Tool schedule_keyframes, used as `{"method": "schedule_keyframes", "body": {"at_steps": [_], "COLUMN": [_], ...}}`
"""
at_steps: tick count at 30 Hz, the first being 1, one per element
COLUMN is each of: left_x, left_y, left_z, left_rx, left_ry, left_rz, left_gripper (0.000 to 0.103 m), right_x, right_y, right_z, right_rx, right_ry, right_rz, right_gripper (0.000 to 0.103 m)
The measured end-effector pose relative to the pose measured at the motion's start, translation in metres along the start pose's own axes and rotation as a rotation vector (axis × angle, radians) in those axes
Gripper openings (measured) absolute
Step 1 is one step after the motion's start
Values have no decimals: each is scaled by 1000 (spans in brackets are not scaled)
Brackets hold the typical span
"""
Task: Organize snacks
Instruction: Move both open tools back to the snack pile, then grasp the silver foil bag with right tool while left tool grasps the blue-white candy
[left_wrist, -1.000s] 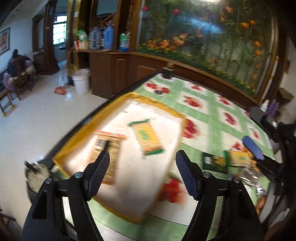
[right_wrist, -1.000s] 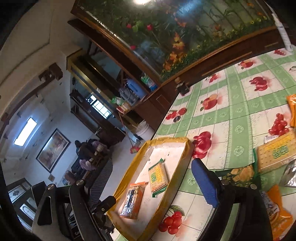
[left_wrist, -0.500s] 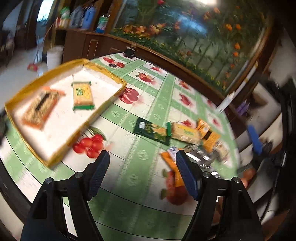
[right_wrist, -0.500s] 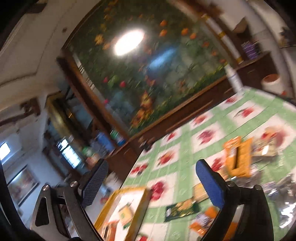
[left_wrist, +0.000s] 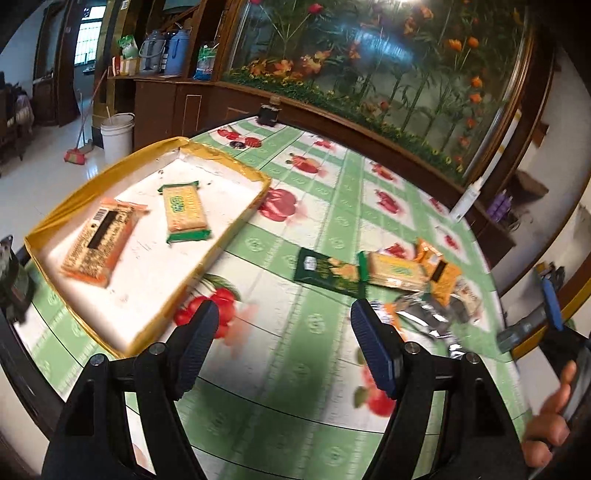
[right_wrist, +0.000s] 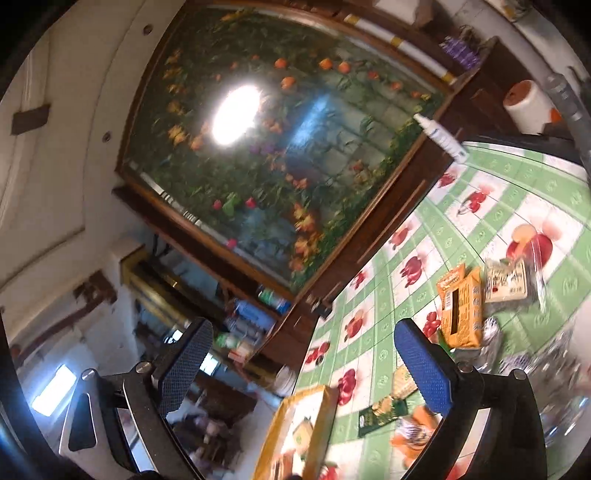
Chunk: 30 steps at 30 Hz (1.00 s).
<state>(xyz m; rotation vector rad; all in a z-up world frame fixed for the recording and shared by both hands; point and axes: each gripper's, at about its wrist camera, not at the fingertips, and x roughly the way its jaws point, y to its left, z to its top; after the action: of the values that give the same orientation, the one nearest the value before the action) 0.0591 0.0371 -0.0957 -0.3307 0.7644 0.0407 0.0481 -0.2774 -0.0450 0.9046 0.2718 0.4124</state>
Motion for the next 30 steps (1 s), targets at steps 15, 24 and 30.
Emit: {"method": "schedule_keyframes", "body": {"at_steps": [15,24,30], "left_x": [44,65,78], "left_y": [-58,-65,-94], "left_z": [-20,-10,-7], "left_rx": [313,279,328], "left_ry": [173,209,209], "left_rz": [7,7,-20], "left_gripper": [74,74,74], "right_x": [-35,-8,-4], "right_y": [-87,-82,-77], "right_z": [-18,-53,-54], "right_rx": [-372,-537,-584], "right_ry": [395,496,496], "right_rz": [-542,-619,-661], "right_gripper": [100,98,92]}}
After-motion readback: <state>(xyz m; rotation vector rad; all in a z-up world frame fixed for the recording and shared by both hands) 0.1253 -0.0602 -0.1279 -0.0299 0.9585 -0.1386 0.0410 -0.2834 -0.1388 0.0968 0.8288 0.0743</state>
